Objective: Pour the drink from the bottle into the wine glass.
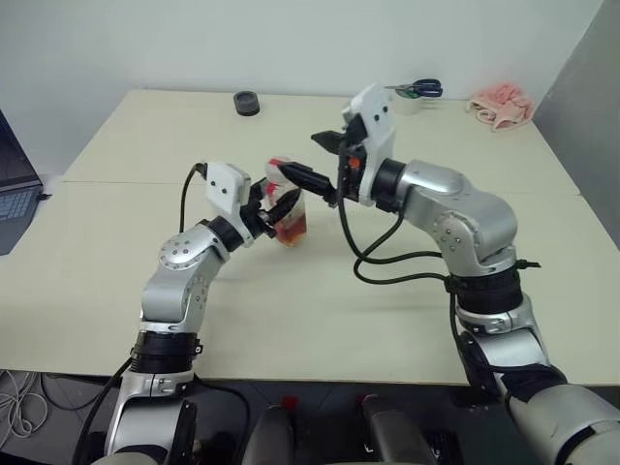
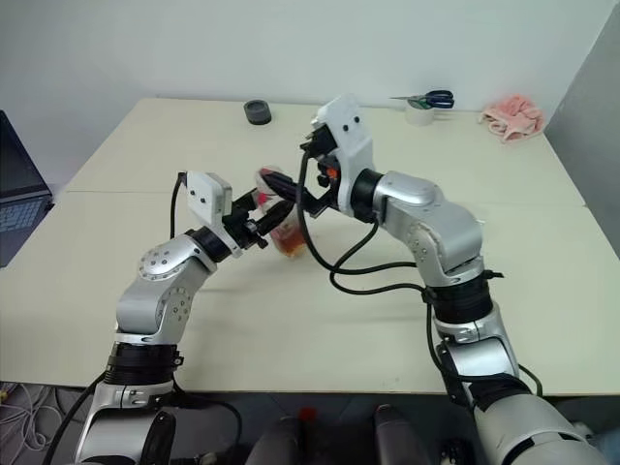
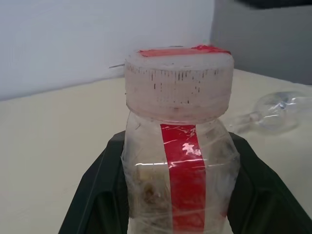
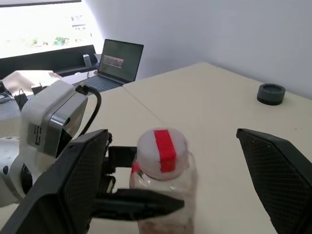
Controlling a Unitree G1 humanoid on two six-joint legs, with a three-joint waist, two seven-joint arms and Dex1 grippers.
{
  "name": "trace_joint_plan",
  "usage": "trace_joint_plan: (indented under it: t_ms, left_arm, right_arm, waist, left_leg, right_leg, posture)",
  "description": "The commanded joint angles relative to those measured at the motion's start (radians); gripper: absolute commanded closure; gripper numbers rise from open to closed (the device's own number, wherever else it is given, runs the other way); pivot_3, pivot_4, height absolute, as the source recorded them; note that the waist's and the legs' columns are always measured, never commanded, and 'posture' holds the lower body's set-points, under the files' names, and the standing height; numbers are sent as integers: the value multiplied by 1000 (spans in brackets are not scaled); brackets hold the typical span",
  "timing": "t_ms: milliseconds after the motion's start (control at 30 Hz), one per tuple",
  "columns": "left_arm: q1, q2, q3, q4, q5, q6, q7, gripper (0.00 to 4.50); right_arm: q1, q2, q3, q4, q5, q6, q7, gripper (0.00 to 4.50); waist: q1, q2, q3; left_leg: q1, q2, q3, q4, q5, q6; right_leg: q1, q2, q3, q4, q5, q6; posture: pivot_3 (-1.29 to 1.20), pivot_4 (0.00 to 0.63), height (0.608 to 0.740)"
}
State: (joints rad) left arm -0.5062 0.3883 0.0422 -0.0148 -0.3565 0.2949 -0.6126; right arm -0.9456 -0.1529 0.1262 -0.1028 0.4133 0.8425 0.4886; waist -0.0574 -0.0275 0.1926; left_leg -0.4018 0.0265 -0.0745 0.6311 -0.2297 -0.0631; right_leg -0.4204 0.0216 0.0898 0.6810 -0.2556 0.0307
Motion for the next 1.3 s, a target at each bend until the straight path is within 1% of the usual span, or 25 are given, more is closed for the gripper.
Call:
trace_joint_plan:
  t_ms: [33, 233, 267, 300, 333, 433, 467, 500, 667, 733, 800, 900, 933, 967, 1067, 1133, 1200, 1300]
  left_arm:
    - [8, -8, -6, -71, -7, -19, -13, 2450]
    - [10, -19, -11, -101, -8, 2, -7, 2452]
    - [9, -19, -11, -100, -8, 2, -8, 2452]
    - [7, -20, -11, -99, -7, 2, -8, 2452]
    - [6, -21, -12, -99, -6, 3, -9, 2452]
    - [2, -22, -13, -97, -5, 4, -9, 2452]
    - [1, -23, -13, -97, -5, 4, -9, 2452]
    - [1, -23, -13, -97, -5, 5, -8, 2452]
    - [7, -24, -14, -102, -2, 7, -5, 2452]
    - [10, -21, -14, -111, -11, 16, -15, 2453]
    - [12, -16, -16, -122, -27, 28, -37, 2482]
    - [7, -17, -16, -135, -49, 45, -63, 2494]
    - [6, -18, -17, -136, -49, 48, -68, 2501]
    - [5, -14, -21, -138, -47, 51, -74, 2502]
    - [4, -4, -18, -154, -57, 69, -83, 2505]
    - [6, 2, -11, -168, -70, 86, -86, 2505]
    - [13, 9, -8, -177, -73, 95, -90, 2506]
    - [25, 17, -1, -182, -71, 101, -89, 2523]
  right_arm:
    - [16, 27, 21, -46, -25, 2, -53, 0]
    - [41, 67, 21, -55, -45, 4, -110, 0]
    - [42, 68, 22, -56, -45, 5, -114, 383]
    - [43, 66, 26, -55, -48, 7, -114, 606]
    - [45, 65, 30, -55, -50, 7, -115, 953]
    - [47, 69, 23, -51, -46, 12, -122, 2012]
    - [47, 70, 21, -51, -45, 13, -123, 2437]
    - [47, 71, 20, -51, -45, 13, -124, 2680]
    - [50, 66, 24, -49, -46, 17, -118, 2666]
    - [43, 56, 31, -35, -46, 6, -95, 2666]
    - [25, 25, 47, 5, -23, -42, 19, 2666]
    - [39, -57, 43, 92, 121, -127, 437, 2666]
    - [34, -80, 38, 146, 140, -153, 537, 2666]
    - [13, -93, 30, 228, 122, -217, 603, 2666]
    - [-66, -112, 18, 443, 32, -386, 688, 2666]
    - [-102, -129, 26, 538, -19, -467, 722, 2666]
    - [-116, -136, 22, 581, -33, -502, 750, 2666]
    - [-124, -149, 5, 579, -24, -487, 764, 2666]
  waist:
    - [0, 0, 0]
    - [0, 0, 0]
    - [0, 0, 0]
    - [0, 0, 0]
    - [0, 0, 0]
    - [0, 0, 0]
    - [0, 0, 0]
    - [0, 0, 0]
    - [-1, 0, 0]
    - [-1, 0, 0]
    - [-1, 0, 0]
    - [3, 0, 0]
    - [4, 0, 0]
    - [3, 0, 0]
    - [-10, 0, 0]
    - [-23, 0, 0]
    - [-27, 0, 0]
    - [-27, 0, 0]
  left_leg:
    - [0, 0, 0, 0, 0, 0]
    - [0, 1, 0, 0, 0, 0]
    - [0, 1, 0, 0, 0, 0]
    - [0, 1, 0, 0, 0, 0]
    - [0, 1, 0, 0, 0, 0]
    - [0, 1, 0, 0, 0, 0]
    - [0, 1, 0, 0, 0, 0]
    - [0, 1, 0, 0, 0, 0]
    - [0, 1, 0, 0, 0, 0]
    - [0, 1, 0, 0, 0, 0]
    - [0, 1, 0, 0, 0, 0]
    - [0, 0, 0, 0, 0, 0]
    - [0, 0, 0, 0, 0, 0]
    - [0, -1, 0, 0, 0, 0]
    - [1, 0, 1, 0, 0, 0]
    - [2, 2, 2, -1, 0, 0]
    - [2, 4, 1, -1, 0, 1]
    - [2, 3, 1, -1, 0, 0]
  right_leg:
    - [0, 0, 0, 0, 0, 0]
    - [0, 1, 0, 0, 0, 0]
    - [0, 1, 0, 0, 0, 0]
    - [0, 1, 0, 0, 0, 0]
    - [0, 1, 0, 0, 0, 0]
    - [0, 1, 0, 0, 0, 0]
    - [0, 1, 0, 0, 0, 0]
    - [0, 1, 0, 0, 0, 0]
    - [0, 1, 0, 0, 0, 0]
    - [0, 1, 0, 0, 0, 0]
    - [0, 1, 0, 0, 0, 0]
    - [0, 1, 0, -1, 0, 0]
    - [1, 0, 0, -1, 0, 0]
    - [1, 0, 0, -2, 0, 0]
    - [1, 1, 1, -1, 0, 0]
    - [0, 3, 2, 0, 0, 0]
    - [0, 5, 2, 0, 0, 0]
    - [0, 5, 2, 0, 0, -1]
  posture:
    - [0, 150, 740]
    - [0, 150, 740]
    - [0, 150, 740]
    - [0, 150, 740]
    - [0, 150, 740]
    - [0, 150, 740]
    - [0, 150, 740]
    - [0, 150, 740]
    - [0, 150, 740]
    - [0, 150, 740]
    - [0, 150, 740]
    - [0, 150, 740]
    - [0, 150, 740]
    - [0, 150, 740]
    - [0, 150, 740]
    - [0, 150, 740]
    - [0, 150, 740]
    - [0, 150, 740]
